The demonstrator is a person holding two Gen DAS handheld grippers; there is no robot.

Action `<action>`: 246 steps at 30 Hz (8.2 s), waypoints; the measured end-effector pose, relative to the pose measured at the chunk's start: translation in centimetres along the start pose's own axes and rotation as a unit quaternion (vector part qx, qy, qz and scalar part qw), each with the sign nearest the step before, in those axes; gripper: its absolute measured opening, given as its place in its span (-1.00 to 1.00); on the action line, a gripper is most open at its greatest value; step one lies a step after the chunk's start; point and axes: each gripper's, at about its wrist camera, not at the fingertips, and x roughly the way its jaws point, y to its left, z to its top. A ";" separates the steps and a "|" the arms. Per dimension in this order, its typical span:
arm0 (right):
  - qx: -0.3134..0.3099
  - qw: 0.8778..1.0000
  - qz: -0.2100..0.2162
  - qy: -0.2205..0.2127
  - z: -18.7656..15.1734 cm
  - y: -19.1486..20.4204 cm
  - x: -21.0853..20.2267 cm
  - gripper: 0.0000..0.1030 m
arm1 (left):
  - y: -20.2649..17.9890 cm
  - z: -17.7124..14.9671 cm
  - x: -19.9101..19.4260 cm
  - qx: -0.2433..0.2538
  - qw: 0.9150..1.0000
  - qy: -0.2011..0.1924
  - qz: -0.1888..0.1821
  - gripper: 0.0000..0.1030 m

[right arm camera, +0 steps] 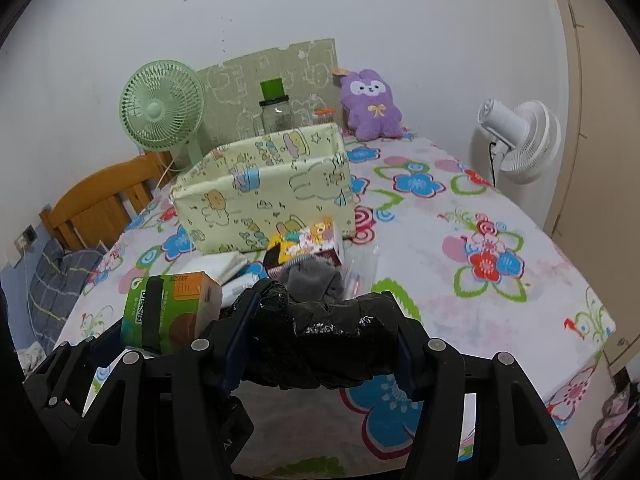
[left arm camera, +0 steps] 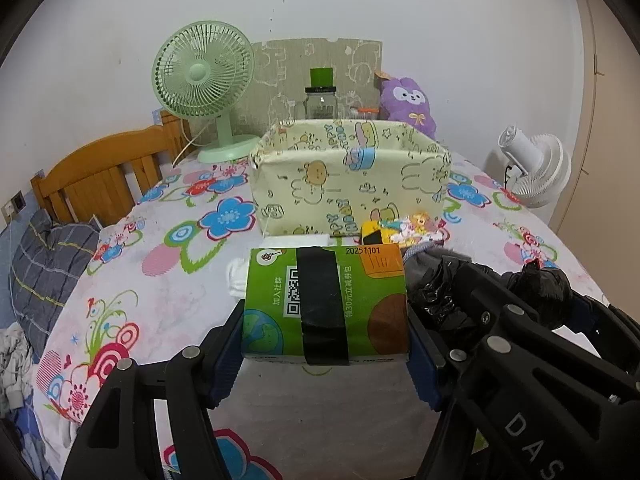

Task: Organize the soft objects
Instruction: 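Lift the tissue pack and black bag and lower both into the fabric box, then open both grippers to release the tissue pack and black bag in the box, then withdraw both grippers from the box back toward the remaining items, then grasp the grey sock with the right gripper and lift it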

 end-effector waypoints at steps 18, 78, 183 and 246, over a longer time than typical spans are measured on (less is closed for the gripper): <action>-0.011 0.999 0.003 -0.036 4.5 0.9 -1.8 0.21 | 0.2 4.2 -1.9 0.000 1.000 -0.030 0.005 0.40; -0.025 0.999 0.016 -0.040 18.1 2.2 11.9 0.21 | 1.2 17.0 10.1 -0.015 1.000 -0.021 -0.010 0.47; -0.065 0.994 0.018 -0.081 9.2 1.8 -2.2 0.91 | -1.2 8.0 -3.2 0.018 0.997 -0.076 -0.018 0.84; -0.032 0.998 0.030 0.033 1.2 -0.6 5.9 -0.19 | -1.0 0.0 4.1 0.001 0.999 0.041 -0.004 0.79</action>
